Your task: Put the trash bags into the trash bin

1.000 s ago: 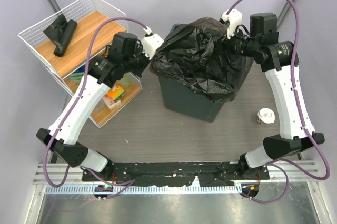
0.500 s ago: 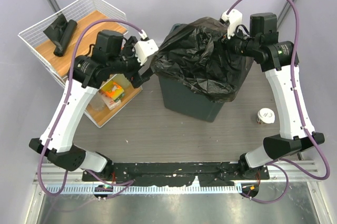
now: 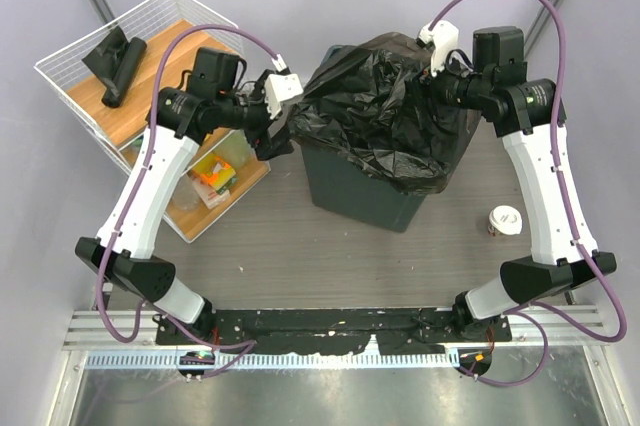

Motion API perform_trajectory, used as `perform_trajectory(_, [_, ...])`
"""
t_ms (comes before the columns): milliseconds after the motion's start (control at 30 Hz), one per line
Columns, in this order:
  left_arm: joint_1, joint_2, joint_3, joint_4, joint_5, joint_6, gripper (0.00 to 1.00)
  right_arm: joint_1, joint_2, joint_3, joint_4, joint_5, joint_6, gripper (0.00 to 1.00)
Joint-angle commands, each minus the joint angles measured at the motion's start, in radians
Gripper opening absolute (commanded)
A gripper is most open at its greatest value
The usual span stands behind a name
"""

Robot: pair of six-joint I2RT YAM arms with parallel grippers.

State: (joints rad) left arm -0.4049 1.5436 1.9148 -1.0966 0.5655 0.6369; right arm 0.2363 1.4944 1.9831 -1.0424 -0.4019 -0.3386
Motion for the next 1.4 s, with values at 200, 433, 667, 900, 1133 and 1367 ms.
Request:
perform_trajectory(200, [0.012, 0.035, 0.046, 0.03, 0.122, 0.012, 0.64, 0.004, -0.062, -0.033, 0.008, 0.012, -0.025, 0.75])
perform_trajectory(433, [0.012, 0.046, 0.038, 0.02, 0.108, 0.026, 0.17, 0.005, -0.059, -0.018, 0.005, 0.012, -0.027, 0.75])
perform_trajectory(667, [0.012, 0.033, 0.0, 0.033, 0.105, 0.014, 0.0, 0.005, -0.059, -0.012, -0.001, 0.017, -0.028, 0.75])
perform_trajectory(900, [0.011, -0.019, -0.135, 0.093, 0.08, 0.023, 0.0, 0.005, -0.065, 0.011, 0.005, 0.064, -0.033, 0.75])
perform_trajectory(1133, [0.012, -0.051, -0.244, 0.155, 0.077, 0.003, 0.0, 0.003, -0.066, 0.01, 0.018, 0.093, -0.025, 0.75])
perform_trajectory(1367, [0.011, -0.042, -0.275, 0.173, 0.085, -0.026, 0.0, -0.012, -0.054, 0.014, 0.048, 0.158, 0.01, 0.74])
